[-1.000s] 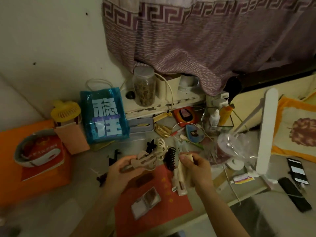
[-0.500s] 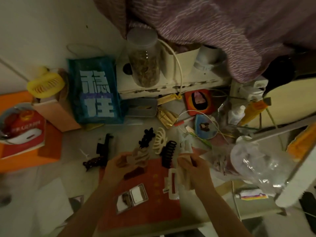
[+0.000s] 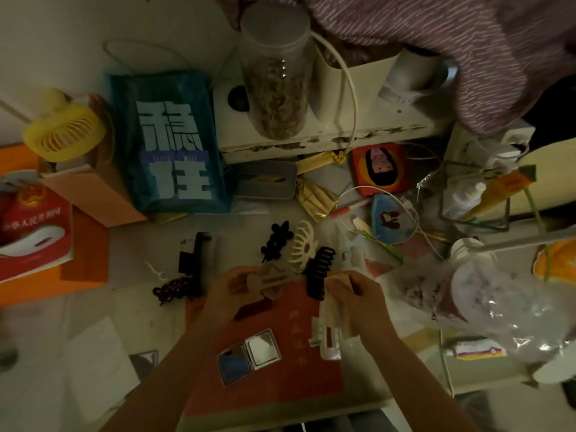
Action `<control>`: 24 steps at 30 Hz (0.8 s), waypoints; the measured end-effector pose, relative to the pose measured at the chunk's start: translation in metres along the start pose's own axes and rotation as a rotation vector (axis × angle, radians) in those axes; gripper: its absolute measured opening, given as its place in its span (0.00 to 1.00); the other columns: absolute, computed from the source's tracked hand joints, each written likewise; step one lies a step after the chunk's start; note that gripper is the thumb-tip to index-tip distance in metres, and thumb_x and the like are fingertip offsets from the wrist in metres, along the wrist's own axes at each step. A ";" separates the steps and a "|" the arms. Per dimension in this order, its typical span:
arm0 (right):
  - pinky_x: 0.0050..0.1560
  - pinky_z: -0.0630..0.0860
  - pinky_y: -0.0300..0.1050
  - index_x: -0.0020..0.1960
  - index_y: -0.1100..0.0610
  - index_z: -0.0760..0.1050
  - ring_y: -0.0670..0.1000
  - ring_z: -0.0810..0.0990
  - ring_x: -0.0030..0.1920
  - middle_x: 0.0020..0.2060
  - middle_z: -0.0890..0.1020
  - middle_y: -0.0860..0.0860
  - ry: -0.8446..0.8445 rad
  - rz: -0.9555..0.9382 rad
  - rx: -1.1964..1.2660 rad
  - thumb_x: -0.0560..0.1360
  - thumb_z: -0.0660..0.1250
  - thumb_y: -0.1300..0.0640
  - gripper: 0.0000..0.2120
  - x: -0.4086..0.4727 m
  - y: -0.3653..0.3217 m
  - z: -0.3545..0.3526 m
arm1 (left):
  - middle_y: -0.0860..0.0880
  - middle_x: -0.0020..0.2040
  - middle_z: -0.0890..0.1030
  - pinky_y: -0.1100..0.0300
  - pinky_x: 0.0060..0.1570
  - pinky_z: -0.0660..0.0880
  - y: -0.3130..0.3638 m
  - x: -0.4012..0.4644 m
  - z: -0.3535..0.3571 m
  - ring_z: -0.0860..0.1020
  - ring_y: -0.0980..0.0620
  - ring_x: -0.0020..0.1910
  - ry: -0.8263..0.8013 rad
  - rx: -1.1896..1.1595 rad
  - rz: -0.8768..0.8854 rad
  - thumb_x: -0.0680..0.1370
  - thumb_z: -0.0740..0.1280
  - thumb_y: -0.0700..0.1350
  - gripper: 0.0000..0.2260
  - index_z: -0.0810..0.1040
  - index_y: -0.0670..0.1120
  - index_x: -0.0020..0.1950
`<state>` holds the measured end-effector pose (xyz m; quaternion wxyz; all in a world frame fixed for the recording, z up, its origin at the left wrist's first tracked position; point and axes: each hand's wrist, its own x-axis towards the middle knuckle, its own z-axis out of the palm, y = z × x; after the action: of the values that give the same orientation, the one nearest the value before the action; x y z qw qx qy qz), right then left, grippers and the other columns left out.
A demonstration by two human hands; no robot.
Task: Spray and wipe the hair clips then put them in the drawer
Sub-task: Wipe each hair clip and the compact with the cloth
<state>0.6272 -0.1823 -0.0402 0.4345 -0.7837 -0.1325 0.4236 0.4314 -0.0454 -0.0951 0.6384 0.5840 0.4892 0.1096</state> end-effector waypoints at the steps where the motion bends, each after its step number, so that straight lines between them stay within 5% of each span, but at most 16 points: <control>1: 0.44 0.77 0.57 0.44 0.64 0.80 0.58 0.79 0.40 0.41 0.81 0.65 -0.003 0.008 0.003 0.73 0.70 0.63 0.03 0.000 0.000 0.001 | 0.47 0.52 0.79 0.71 0.42 0.76 -0.002 0.001 -0.001 0.80 0.65 0.45 -0.003 0.011 0.000 0.65 0.71 0.23 0.23 0.76 0.36 0.58; 5: 0.42 0.75 0.50 0.45 0.64 0.80 0.56 0.78 0.39 0.41 0.81 0.66 -0.010 0.025 -0.002 0.73 0.70 0.64 0.04 0.001 0.002 0.005 | 0.46 0.53 0.79 0.69 0.44 0.77 -0.005 0.005 -0.001 0.80 0.61 0.48 0.019 0.014 0.013 0.66 0.71 0.24 0.23 0.76 0.40 0.58; 9: 0.44 0.77 0.55 0.46 0.65 0.80 0.57 0.79 0.39 0.42 0.82 0.65 0.012 0.041 -0.005 0.73 0.70 0.62 0.05 0.001 0.006 0.009 | 0.44 0.56 0.79 0.61 0.52 0.79 -0.004 0.008 0.002 0.79 0.48 0.54 0.022 -0.024 0.017 0.66 0.70 0.24 0.26 0.75 0.44 0.60; 15: 0.47 0.77 0.61 0.45 0.63 0.80 0.68 0.79 0.45 0.41 0.81 0.66 0.022 0.032 -0.011 0.74 0.70 0.62 0.04 0.000 0.009 0.013 | 0.42 0.59 0.77 0.64 0.54 0.77 -0.010 0.012 0.008 0.76 0.45 0.57 0.036 -0.017 0.005 0.67 0.70 0.23 0.29 0.70 0.35 0.67; 20: 0.46 0.78 0.56 0.44 0.58 0.81 0.61 0.81 0.43 0.40 0.82 0.60 0.010 0.024 0.010 0.74 0.70 0.61 0.02 -0.003 0.004 0.012 | 0.38 0.63 0.75 0.59 0.53 0.78 -0.011 0.006 0.006 0.75 0.42 0.60 0.059 -0.069 0.003 0.69 0.67 0.23 0.31 0.66 0.35 0.71; 24: 0.44 0.77 0.51 0.42 0.56 0.80 0.56 0.81 0.41 0.39 0.83 0.59 -0.011 0.007 0.018 0.73 0.70 0.61 0.03 -0.008 0.001 0.013 | 0.44 0.61 0.76 0.70 0.49 0.77 -0.006 -0.003 0.000 0.76 0.52 0.56 0.121 -0.065 0.000 0.71 0.70 0.29 0.27 0.71 0.42 0.68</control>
<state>0.6122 -0.1798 -0.0398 0.4393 -0.7778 -0.1282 0.4308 0.4274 -0.0497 -0.0992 0.6264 0.5552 0.5232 0.1603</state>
